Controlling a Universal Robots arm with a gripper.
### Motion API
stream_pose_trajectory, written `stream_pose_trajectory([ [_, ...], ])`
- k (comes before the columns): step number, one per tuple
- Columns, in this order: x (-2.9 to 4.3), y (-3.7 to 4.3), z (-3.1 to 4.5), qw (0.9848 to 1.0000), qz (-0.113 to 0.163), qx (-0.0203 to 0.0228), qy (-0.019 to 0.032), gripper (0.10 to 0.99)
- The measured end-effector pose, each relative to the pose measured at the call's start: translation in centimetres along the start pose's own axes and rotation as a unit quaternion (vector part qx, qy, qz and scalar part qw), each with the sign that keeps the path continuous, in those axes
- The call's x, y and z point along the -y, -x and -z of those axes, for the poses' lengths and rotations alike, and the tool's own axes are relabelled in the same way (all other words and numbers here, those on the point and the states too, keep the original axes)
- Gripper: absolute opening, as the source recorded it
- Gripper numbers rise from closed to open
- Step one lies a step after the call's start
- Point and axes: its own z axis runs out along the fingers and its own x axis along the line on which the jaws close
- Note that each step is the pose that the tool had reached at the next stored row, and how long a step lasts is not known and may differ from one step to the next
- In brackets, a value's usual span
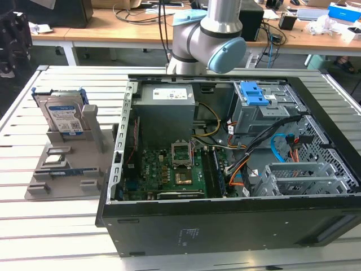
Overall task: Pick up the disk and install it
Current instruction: 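Pick up the disk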
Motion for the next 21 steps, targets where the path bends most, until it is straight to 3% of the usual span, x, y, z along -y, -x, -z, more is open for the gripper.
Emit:
stream_pose_trajectory([
  [5,0.7,1.23,-0.15,1.0,0.0,0.0,0.0005,0.482],
  [8,1.06,1.56,-0.76,1.0,0.0,0.0,0.0007,0.482],
  [15,1.17,2.32,-2.87,1.0,0.003,-0.0001,0.0007,0.482],
  [21,1.1,4.13,-4.61,0.9999,0.014,-0.0005,0.0009,0.482],
])
